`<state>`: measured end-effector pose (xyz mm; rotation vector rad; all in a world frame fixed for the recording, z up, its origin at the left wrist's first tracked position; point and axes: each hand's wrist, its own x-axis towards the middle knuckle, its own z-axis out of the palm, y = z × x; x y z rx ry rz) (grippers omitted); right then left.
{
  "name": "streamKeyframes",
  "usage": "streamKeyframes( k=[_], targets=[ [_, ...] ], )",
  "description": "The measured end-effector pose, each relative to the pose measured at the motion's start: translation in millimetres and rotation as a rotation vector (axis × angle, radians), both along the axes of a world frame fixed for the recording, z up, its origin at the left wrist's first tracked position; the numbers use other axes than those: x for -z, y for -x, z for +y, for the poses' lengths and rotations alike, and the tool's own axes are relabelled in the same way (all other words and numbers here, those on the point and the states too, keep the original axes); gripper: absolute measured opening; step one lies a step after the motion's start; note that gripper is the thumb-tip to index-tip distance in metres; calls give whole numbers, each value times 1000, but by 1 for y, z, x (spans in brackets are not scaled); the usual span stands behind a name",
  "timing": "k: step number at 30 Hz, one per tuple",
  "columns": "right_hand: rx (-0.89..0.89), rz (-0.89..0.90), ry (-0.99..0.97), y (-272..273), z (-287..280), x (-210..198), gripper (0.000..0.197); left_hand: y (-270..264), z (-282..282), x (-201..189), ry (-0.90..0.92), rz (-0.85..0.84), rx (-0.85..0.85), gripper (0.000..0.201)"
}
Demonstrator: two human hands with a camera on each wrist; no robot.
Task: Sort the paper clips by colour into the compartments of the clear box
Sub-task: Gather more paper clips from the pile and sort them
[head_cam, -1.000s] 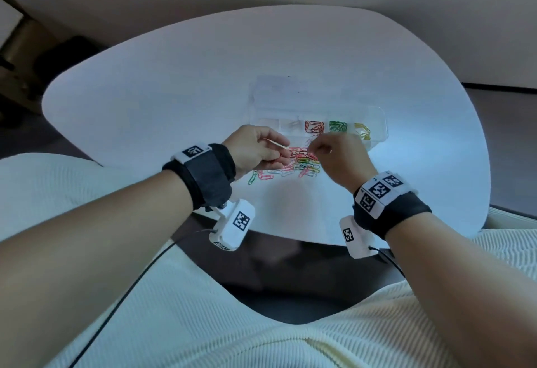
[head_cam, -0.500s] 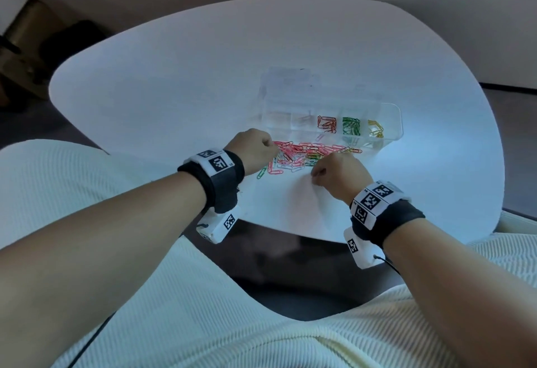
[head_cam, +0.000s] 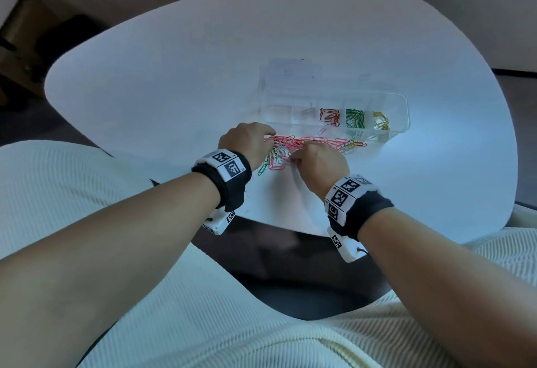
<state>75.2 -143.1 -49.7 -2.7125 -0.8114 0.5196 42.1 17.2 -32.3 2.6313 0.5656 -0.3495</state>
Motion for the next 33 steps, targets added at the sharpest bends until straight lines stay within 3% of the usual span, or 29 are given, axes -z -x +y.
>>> streamKeyframes(
  k=[12, 33],
  targets=[
    [171, 97, 76, -3, -10, -6, 11, 0, 7, 8, -53, 61, 19, 19],
    [184, 111, 130, 2, -9, -2, 14, 5, 10, 9, -87, 83, 67, 16]
  ],
)
